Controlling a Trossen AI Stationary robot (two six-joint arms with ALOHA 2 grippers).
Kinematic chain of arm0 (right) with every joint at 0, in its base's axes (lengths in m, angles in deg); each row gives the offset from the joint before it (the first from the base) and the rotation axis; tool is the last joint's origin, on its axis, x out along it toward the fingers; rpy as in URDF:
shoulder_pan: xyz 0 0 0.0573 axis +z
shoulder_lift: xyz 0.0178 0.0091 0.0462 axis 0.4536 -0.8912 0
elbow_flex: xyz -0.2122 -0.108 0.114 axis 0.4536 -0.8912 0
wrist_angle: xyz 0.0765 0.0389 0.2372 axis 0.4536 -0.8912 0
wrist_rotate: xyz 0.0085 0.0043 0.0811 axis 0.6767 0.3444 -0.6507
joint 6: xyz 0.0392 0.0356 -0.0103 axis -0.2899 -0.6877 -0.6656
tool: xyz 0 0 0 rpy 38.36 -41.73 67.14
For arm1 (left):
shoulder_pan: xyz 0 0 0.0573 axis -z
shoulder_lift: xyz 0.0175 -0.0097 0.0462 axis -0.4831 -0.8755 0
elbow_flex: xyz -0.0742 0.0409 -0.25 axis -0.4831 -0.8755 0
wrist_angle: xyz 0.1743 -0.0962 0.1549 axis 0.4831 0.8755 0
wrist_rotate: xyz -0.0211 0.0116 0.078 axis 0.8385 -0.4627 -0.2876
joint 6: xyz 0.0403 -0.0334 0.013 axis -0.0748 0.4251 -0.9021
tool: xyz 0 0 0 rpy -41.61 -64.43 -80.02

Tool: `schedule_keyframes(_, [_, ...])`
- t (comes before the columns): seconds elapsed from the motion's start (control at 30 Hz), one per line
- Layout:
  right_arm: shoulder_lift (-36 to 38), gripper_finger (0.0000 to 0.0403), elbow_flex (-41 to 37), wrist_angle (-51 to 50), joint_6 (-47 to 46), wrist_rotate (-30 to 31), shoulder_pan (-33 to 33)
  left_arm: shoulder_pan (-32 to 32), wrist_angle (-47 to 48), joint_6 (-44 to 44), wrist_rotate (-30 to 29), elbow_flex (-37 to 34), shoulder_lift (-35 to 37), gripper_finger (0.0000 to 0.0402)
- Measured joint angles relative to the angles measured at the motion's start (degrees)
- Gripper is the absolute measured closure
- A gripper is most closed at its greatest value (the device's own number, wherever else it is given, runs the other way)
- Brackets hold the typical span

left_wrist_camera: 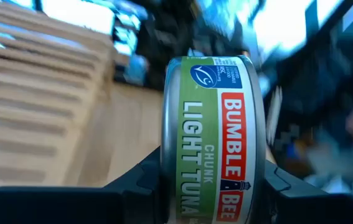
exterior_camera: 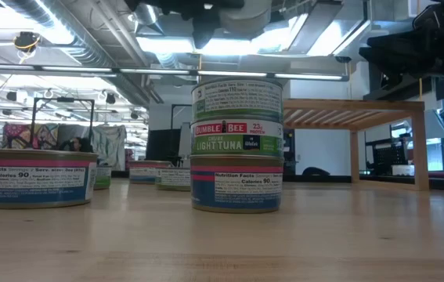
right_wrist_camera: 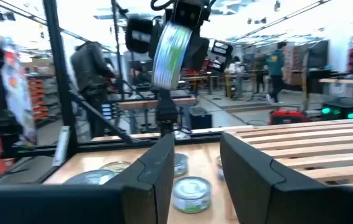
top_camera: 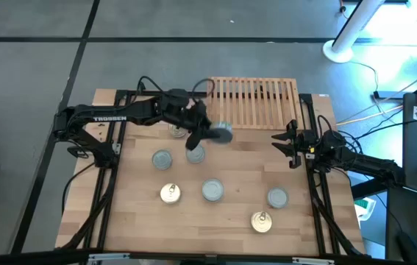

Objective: Stack canned seafood by type on shelf
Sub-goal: Put the green tuna can on the shelf

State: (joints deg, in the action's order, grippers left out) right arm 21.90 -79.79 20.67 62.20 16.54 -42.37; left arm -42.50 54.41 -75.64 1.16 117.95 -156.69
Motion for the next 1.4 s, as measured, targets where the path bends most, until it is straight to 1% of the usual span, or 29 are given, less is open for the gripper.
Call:
schedule_keyframes(0.17, [0.0, 0.0272, 0.0, 0.3, 4.0, 4.4, 0.0, -3.3, -7.3, 11.1, -1.5, 0.0, -1.8, 0.0274])
schedule_keyframes(0.3, [0.0, 0.0272, 0.0, 6.1, 7.9, 6.8, 0.0, -5.8, -10.1, 16.8, -1.6, 0.0, -4.7, 0.0268])
schedule_keyframes(0.4, [0.0, 0.0272, 0.0, 11.3, 10.7, 8.0, 0.0, -7.3, -12.9, 21.8, -1.5, 0.0, -7.9, 0.0273])
schedule_keyframes(0.53, [-0.6, 0.0272, 0.0, 15.5, 12.2, 10.1, 0.0, -9.0, -19.0, 29.2, 0.5, 0.0, -11.9, 0.0274])
schedule_keyframes(0.6, [-1.6, 0.0272, 0.0, 16.7, 13.6, 10.3, 0.0, -9.7, -21.7, 33.0, 1.4, 0.0, -13.2, 0.0272])
schedule_keyframes(0.7, [-4.2, 0.0272, 1.2, 16.5, 16.3, 10.3, 0.0, -10.8, -22.4, 36.6, 1.6, 0.0, -14.4, 0.0265])
schedule_keyframes(0.83, [-10.4, 0.0272, 5.0, 16.7, 19.5, 11.0, 0.0, -12.5, -22.1, 38.4, 1.2, 0.0, -14.8, 0.0272])
schedule_keyframes(1.0, [-21.1, 0.0272, 11.2, 16.7, 22.1, 16.8, 0.0, -15.6, -22.1, 40.0, -0.5, 0.0, -14.7, 0.0274])
schedule_keyframes(1.07, [-25.6, 0.0272, 13.9, 16.5, 22.5, 18.0, 0.0, -16.8, -22.1, 41.0, -0.5, 0.0, -14.7, 0.0268])
schedule_keyframes(1.2, [-34.7, 0.0272, 20.0, 16.5, 22.5, 18.3, 0.0, -18.5, -20.6, 41.2, -0.5, 0.0, -14.7, 0.0260])
schedule_keyframes(1.4, [-48.6, 0.0272, 29.5, 16.1, 24.6, 18.4, -0.3, -20.4, -16.8, 41.4, -1.2, 0.0, -14.7, 0.0273])
